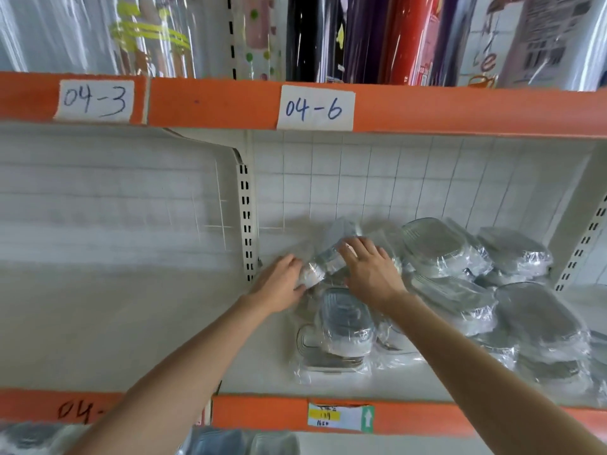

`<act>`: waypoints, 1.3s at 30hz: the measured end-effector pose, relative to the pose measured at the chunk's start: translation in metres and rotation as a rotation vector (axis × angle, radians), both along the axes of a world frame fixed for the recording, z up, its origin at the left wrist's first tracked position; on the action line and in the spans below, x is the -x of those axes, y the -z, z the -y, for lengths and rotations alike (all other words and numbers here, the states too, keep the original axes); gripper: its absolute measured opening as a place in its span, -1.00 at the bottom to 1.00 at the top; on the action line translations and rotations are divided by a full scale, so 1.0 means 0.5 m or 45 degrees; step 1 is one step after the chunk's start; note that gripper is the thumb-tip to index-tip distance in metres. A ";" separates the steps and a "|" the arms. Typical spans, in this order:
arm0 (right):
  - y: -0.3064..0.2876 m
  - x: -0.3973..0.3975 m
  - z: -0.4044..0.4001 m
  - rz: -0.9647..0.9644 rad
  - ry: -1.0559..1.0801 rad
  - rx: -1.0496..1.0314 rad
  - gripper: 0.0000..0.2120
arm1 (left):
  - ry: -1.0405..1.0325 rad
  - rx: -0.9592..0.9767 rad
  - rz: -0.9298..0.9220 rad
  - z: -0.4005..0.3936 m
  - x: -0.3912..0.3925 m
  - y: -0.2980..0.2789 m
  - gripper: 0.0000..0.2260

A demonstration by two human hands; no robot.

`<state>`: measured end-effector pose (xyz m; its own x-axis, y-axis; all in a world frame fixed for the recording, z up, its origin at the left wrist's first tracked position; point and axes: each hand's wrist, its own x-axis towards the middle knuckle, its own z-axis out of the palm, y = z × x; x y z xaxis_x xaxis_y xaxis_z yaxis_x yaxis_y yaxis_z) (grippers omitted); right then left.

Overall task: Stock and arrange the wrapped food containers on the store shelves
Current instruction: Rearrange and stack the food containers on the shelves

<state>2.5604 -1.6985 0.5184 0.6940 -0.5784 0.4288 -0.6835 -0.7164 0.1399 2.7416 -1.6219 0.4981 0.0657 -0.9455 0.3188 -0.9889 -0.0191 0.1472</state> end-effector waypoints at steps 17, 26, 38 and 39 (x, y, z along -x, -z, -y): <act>-0.025 -0.082 0.034 -0.124 0.200 0.205 -0.48 | -0.113 0.122 0.117 0.053 -0.074 0.030 -0.61; -0.008 -0.208 -0.108 -0.059 -0.227 0.164 -0.56 | -0.292 0.015 0.100 -0.165 -0.281 0.048 -0.57; 0.123 -0.357 -0.123 -0.458 -0.590 -0.240 -0.51 | -0.676 -0.244 0.562 -0.354 -0.365 0.108 -0.54; 0.125 -0.359 -0.116 -0.468 -0.585 -0.270 -0.49 | -0.647 -0.244 0.546 -0.353 -0.355 0.119 -0.57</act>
